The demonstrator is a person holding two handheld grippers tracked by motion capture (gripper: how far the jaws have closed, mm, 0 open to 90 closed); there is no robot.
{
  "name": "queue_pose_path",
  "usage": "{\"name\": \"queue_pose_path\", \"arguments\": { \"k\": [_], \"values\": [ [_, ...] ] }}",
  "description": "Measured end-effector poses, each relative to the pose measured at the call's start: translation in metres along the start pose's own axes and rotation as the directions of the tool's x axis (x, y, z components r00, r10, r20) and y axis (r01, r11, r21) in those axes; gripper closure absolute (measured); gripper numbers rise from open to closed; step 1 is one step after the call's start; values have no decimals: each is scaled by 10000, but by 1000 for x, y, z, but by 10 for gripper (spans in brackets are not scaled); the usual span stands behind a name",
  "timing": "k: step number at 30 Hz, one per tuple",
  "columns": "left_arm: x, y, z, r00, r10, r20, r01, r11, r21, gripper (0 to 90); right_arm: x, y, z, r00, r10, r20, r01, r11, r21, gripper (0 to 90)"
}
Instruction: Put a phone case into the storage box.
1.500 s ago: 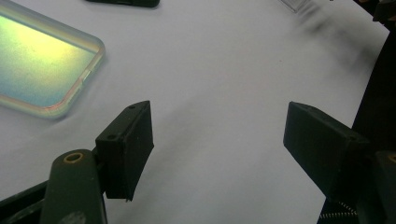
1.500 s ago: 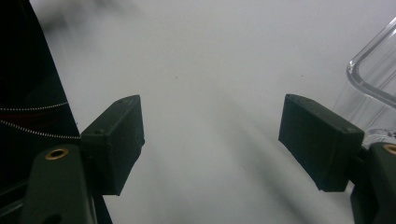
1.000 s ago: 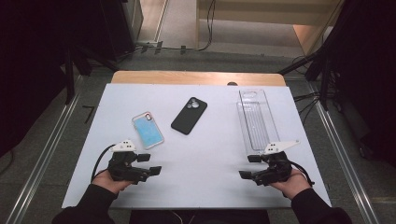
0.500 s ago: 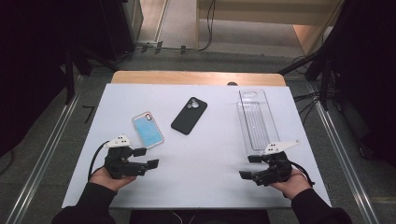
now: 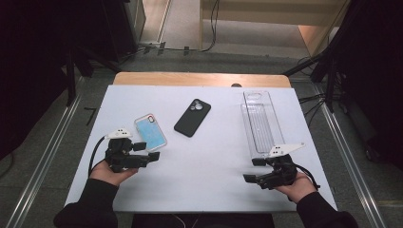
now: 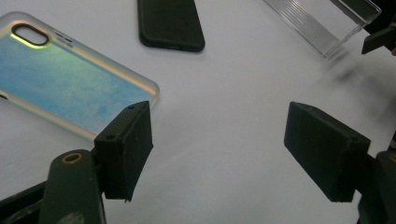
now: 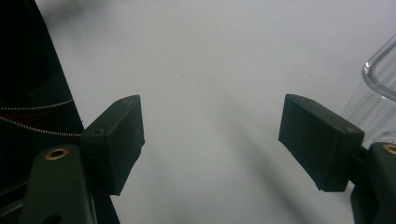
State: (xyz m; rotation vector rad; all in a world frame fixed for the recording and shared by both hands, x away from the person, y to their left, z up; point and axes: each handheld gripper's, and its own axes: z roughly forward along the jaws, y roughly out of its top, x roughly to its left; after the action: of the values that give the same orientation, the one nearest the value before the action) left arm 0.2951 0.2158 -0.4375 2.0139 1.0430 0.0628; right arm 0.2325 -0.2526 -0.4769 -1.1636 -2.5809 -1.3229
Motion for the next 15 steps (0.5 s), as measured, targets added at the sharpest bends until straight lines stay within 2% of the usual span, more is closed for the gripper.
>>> {"name": "queue_pose_path", "arguments": {
  "k": [11, 15],
  "values": [
    [13, 20, 9, 9997, -69, -229, 68, 10000, -62, 241, 0, 0, 0, 10000, 20, 53, -20, 10000, 54, 203],
    [22, 25, 15, 9986, -389, -347, 387, 9992, -68, 241, 0, 0, 1, 9999, -8, 170, 6, 10000, 99, 203]
  ]
}}
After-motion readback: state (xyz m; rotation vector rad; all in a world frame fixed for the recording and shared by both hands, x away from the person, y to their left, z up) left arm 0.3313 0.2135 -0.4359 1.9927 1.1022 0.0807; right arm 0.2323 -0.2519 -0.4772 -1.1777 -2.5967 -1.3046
